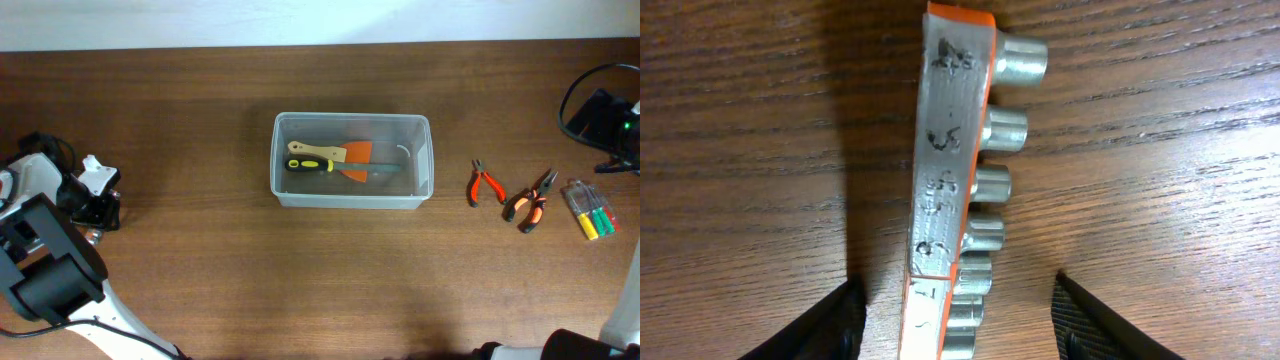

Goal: Pack container
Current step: 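Grasp the metal socket bit strip with the left gripper, then lower the socket bit strip into the container and open left gripper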

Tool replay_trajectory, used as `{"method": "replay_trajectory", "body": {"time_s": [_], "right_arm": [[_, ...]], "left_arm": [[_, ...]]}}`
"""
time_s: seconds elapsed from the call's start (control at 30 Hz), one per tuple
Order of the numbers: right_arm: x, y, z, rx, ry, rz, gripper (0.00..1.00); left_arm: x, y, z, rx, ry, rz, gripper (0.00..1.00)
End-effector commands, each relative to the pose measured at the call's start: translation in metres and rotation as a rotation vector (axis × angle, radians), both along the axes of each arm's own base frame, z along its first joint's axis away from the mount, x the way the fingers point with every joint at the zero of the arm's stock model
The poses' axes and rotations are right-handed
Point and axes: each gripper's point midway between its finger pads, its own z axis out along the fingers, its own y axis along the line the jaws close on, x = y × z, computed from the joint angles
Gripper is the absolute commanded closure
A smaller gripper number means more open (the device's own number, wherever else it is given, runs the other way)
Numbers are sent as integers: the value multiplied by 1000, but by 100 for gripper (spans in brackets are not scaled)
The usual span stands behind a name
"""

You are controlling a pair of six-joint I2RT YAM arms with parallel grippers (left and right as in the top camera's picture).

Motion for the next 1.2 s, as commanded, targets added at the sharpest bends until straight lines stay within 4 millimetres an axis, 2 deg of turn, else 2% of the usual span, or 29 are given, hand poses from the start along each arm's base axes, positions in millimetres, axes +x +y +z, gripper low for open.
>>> {"method": "replay_trajectory", "body": {"time_s": [0.0,0.13,0.23,0.4,0.57,0.67,0.77,0.87,1.07,1.17], "right_arm": [[0,-2,-2,4,2,-12,1],[0,-2,-2,4,2,-12,1],[0,-2,-2,4,2,-12,1],[0,-2,-2,4,2,-12,1],[0,-2,-2,4,2,-12,1],[0,-2,-2,4,2,-12,1],[0,-2,-2,4,2,-12,1],[0,-2,-2,4,2,-12,1],[0,-2,-2,4,2,-12,1],[0,-2,-2,4,2,-12,2]], "left_arm": [[-2,-8,-25,-50,25,17,43],[2,-15,-25,-93,-2,20,62],[3,-17,-25,-92,-1,15,66],[7,-22,-24,-92,-2,-2,85],[22,-36,-18,-90,-15,-26,98],[35,-51,-5,-92,-9,-74,98],[55,-71,19,-88,-18,-141,98],[78,-94,51,-73,-45,-214,98],[128,-152,151,-19,-203,-374,98],[147,-190,204,11,-332,-463,98]]}}
